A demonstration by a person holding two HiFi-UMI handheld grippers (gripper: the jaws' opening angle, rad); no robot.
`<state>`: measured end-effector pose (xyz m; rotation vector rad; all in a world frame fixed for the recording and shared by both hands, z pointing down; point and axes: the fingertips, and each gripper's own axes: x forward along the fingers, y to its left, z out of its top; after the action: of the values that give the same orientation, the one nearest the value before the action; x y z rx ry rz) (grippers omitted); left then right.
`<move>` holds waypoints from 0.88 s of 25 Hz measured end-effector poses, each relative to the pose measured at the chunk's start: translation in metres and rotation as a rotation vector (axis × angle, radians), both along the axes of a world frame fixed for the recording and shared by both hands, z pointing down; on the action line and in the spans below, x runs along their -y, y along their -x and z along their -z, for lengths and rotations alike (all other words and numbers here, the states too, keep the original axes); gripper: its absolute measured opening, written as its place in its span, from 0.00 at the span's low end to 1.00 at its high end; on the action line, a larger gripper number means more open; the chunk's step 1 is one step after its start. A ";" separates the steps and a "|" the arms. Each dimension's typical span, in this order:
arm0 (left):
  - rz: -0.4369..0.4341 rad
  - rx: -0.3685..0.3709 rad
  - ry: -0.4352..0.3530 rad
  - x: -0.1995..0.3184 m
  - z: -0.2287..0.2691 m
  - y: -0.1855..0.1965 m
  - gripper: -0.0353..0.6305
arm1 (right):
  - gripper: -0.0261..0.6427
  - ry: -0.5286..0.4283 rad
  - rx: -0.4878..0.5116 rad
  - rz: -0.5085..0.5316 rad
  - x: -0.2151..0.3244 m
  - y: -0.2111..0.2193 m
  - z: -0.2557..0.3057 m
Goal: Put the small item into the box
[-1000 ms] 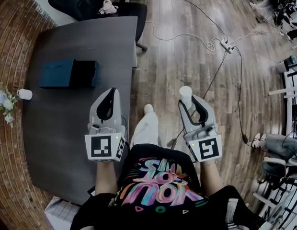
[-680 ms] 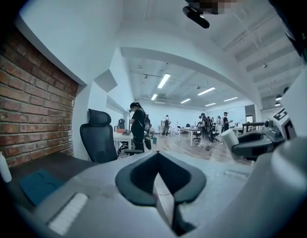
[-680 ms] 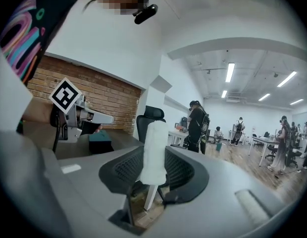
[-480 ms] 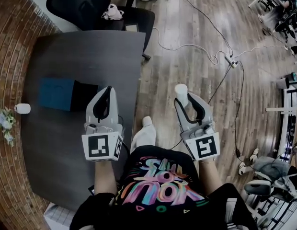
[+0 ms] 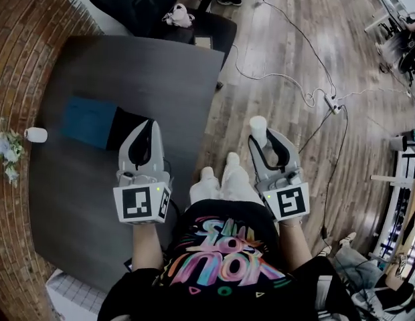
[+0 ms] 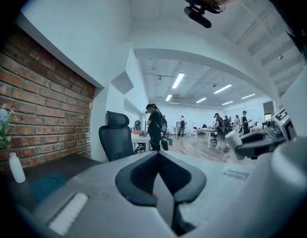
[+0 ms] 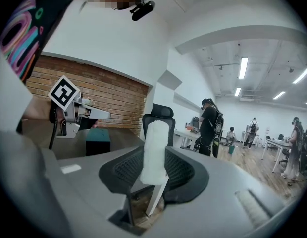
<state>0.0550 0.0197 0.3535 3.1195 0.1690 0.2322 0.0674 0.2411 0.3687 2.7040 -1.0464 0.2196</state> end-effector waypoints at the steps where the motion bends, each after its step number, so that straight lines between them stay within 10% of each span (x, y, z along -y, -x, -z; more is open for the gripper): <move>1: 0.022 -0.004 -0.004 0.006 0.001 0.002 0.06 | 0.24 -0.002 0.007 0.013 0.003 -0.002 -0.002; 22: 0.694 -0.029 -0.039 0.166 0.014 0.025 0.06 | 0.24 -0.007 -0.014 0.690 0.222 -0.112 0.010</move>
<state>0.0299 -0.1463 0.3393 2.9838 -0.9025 0.1715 0.1792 0.0192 0.3586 2.1719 -1.8781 0.0681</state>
